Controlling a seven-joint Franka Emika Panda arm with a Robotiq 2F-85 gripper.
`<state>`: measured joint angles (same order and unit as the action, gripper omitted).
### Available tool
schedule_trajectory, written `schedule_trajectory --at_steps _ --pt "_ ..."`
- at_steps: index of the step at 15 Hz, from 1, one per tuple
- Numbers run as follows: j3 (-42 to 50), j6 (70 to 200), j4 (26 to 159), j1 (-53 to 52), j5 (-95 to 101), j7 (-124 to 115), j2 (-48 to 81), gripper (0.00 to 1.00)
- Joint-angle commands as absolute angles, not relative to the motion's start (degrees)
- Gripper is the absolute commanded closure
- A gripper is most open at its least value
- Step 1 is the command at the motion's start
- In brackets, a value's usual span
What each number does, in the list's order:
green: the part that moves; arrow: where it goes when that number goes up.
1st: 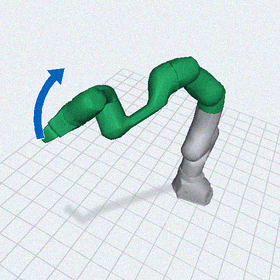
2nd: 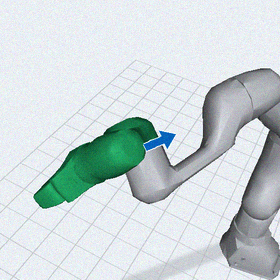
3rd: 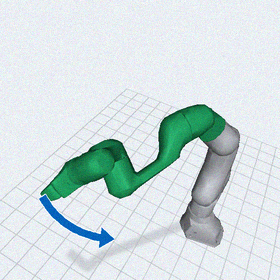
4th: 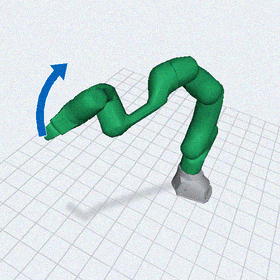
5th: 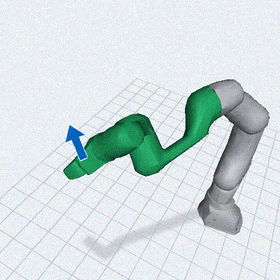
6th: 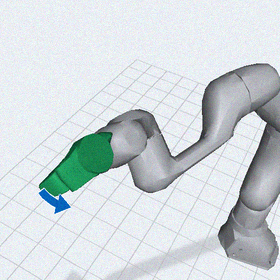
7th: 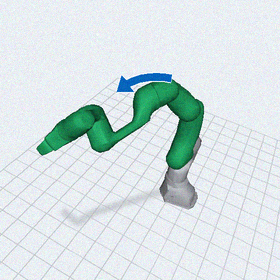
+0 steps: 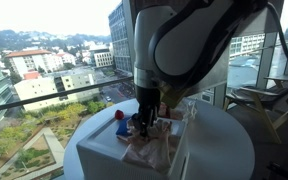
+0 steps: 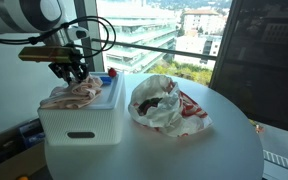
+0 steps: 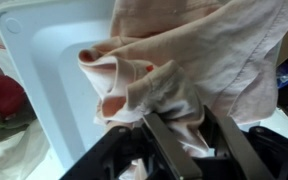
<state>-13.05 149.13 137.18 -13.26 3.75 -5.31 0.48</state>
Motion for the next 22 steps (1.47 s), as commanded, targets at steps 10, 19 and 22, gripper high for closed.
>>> schedule_trajectory --at_steps 10,19,22 --pt "-12.2 144.6 136.7 -12.9 8.2 -4.6 3.5 0.0" --pt "-12.0 140.5 134.1 -13.0 8.4 -5.3 5.6 0.51" --pt "-12.0 140.2 133.8 -13.0 7.6 -5.5 5.1 0.73"
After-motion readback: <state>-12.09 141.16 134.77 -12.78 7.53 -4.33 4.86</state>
